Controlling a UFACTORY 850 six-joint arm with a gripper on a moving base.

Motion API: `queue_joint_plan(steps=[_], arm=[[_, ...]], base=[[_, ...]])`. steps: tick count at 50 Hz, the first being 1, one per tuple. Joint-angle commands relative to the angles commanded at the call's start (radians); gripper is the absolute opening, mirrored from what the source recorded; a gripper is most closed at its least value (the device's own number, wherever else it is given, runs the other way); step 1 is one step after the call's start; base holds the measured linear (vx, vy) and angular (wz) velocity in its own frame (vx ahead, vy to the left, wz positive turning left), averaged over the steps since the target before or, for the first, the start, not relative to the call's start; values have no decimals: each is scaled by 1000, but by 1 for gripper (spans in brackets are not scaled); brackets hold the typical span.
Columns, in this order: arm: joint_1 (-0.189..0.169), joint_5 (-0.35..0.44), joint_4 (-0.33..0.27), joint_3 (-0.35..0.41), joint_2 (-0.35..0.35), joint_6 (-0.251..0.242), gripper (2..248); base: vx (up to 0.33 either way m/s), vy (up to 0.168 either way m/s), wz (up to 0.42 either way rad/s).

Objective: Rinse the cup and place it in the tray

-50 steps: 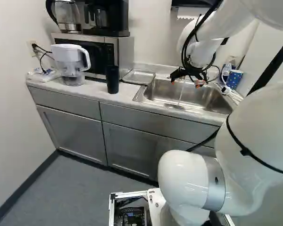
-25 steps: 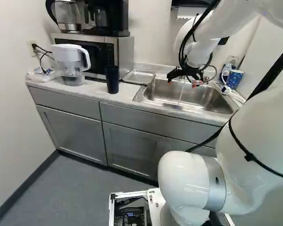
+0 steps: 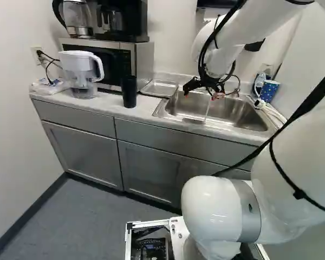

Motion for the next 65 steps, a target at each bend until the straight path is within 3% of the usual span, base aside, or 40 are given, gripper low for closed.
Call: queue_joint_plan(steps=[65], arm=[[260, 0, 0, 28, 33, 0, 247]], base=[[0, 0, 0]])
